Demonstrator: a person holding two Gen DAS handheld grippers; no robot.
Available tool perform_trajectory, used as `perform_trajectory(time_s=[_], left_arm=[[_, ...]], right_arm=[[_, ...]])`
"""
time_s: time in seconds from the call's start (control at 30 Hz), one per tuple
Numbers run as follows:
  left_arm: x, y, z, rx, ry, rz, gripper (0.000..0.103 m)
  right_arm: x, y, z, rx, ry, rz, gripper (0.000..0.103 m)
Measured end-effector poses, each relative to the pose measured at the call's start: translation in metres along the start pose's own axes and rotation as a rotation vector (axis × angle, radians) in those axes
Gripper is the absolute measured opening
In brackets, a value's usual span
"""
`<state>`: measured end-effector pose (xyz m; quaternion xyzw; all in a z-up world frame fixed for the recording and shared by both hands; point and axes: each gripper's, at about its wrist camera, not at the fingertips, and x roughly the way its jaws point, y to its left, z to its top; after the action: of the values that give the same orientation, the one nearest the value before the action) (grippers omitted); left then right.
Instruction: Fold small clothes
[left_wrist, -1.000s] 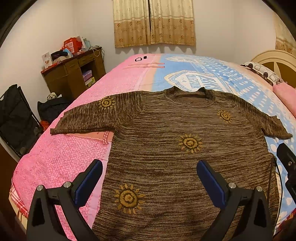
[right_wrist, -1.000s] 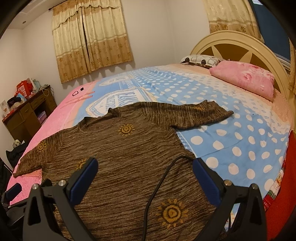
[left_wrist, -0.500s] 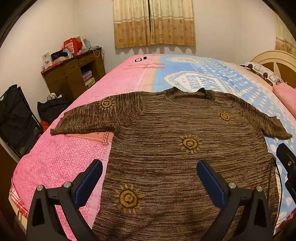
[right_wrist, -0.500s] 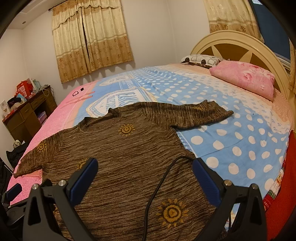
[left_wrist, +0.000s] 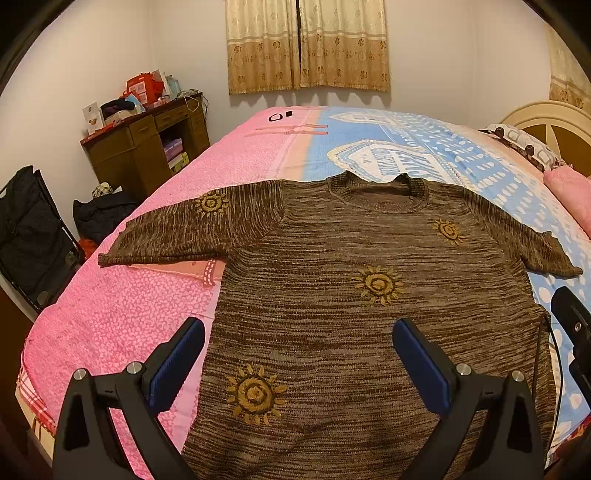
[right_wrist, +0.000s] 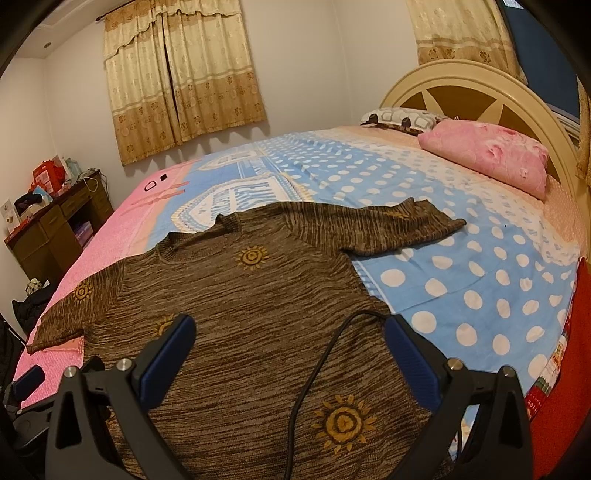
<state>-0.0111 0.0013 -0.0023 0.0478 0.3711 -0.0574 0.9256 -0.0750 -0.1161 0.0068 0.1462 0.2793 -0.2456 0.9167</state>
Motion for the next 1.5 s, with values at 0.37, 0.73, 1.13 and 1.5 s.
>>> perform_trajectory(time_s=[0.37,0.73,1.13,1.5], left_arm=[[0.001,0.001,-0.001,0.005,0.001,-0.001,0.102],[0.006,-0.001,-0.001,0.013,0.008,-0.003,0.102],[0.026,-0.003,-0.002,0.016,0.047,-0.006,0.102],[0.042,-0.007,0.004,0.027,0.07,-0.011,0.102]], right_arm=[[0.001,0.0,-0.001,0.004,0.004,0.001,0.103],[0.004,-0.002,-0.001,0.001,0.004,0.006,0.103],[0.024,-0.008,0.0,0.012,0.048,-0.004,0.103],[0.04,-0.012,0.002,0.014,0.079,-0.013,0.103]])
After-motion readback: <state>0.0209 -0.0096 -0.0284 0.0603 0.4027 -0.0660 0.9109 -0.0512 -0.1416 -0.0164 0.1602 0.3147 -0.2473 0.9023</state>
